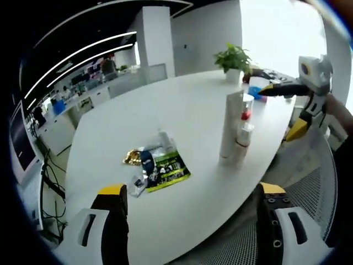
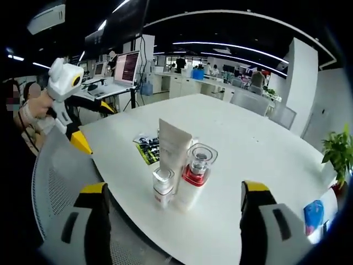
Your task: Arrange the skincare products in the storage area until every visible bottle or jar stands upright without overlapping.
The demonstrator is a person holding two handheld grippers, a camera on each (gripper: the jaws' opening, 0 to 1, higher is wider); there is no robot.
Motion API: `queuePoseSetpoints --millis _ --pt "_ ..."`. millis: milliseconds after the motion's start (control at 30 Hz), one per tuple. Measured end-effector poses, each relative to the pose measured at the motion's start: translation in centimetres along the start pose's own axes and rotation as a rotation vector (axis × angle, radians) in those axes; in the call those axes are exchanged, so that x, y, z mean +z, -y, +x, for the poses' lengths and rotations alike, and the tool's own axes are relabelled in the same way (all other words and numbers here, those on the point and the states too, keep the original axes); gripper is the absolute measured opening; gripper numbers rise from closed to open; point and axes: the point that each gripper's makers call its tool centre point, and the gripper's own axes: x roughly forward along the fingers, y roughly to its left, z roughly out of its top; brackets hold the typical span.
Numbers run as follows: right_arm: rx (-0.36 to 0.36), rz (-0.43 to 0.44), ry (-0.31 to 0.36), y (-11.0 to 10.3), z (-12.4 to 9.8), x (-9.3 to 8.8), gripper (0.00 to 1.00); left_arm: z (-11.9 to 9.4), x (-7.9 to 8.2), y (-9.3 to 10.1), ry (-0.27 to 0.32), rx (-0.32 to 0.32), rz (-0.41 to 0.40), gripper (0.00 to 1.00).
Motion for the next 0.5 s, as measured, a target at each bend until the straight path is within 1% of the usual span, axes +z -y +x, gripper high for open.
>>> queuePoseSetpoints --millis 100,333,500 --pt "0.0 -0.003 -0.008 -0.05 0.1 -0.18 0.99 -0.04 -0.11 -0.11 -0.001 0.0 0.007 0.97" --pt "-0.002 0.003 -0.015 -0.02 0.19 -0.46 0.99 -0.05 -0.29 -0.32 0.005 -0.006 -0.006 0.97" --pt "-0.006 -0.001 -0.008 0.13 0.17 -0.42 0.99 0.24 -0.33 -0.43 0.0 -0.011 -0.006 0.97"
